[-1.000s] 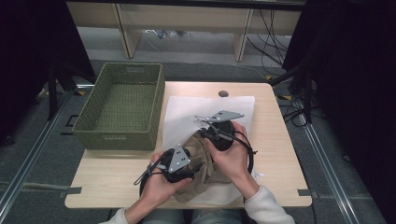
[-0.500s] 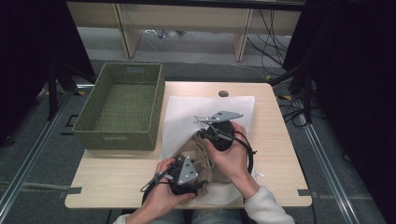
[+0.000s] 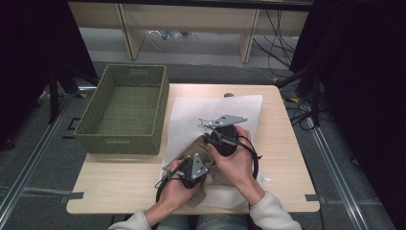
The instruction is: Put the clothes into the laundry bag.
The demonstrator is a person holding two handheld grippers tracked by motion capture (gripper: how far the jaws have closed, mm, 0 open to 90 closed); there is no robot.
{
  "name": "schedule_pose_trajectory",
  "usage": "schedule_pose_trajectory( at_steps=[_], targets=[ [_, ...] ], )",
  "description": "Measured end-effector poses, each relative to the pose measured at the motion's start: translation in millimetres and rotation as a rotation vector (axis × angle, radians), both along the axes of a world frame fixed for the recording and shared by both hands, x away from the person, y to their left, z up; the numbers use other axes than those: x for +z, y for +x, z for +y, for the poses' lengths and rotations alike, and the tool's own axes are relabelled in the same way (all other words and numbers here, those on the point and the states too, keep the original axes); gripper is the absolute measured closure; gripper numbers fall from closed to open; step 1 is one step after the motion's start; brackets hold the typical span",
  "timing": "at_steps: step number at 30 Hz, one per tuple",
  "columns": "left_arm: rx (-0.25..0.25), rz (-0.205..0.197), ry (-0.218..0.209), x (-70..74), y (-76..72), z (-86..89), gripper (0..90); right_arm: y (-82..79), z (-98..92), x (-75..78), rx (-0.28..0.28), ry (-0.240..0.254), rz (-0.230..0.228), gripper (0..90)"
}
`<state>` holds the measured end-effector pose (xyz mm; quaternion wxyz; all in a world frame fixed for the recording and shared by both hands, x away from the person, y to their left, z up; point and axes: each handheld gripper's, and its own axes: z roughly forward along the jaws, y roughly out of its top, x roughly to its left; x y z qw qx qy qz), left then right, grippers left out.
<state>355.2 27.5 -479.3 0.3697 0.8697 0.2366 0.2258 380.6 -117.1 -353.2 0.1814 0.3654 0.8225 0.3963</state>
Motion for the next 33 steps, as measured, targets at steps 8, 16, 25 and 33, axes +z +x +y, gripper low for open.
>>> schedule_pose_trajectory(
  at_steps=[8,16,25,33],
  targets=[
    [0.084,-0.131,-0.167,38.4,7.8,6.4,83.2,-8.1,3.5,8.6,0.018,0.048,-0.029,88.4],
    [0.029,-0.092,-0.157,2.6,18.9,-11.4,72.3,-3.0,-1.8,5.9,-0.02,0.057,-0.017,88.4],
    [-0.071,0.008,-0.108,-3.8,20.5,-13.2,43.6,1.7,-4.2,1.5,-0.034,0.052,0.006,88.3],
    [-0.129,0.007,-0.109,18.1,-12.6,8.9,31.7,3.0,-6.3,1.8,-0.032,0.046,0.007,88.3]
  ],
)
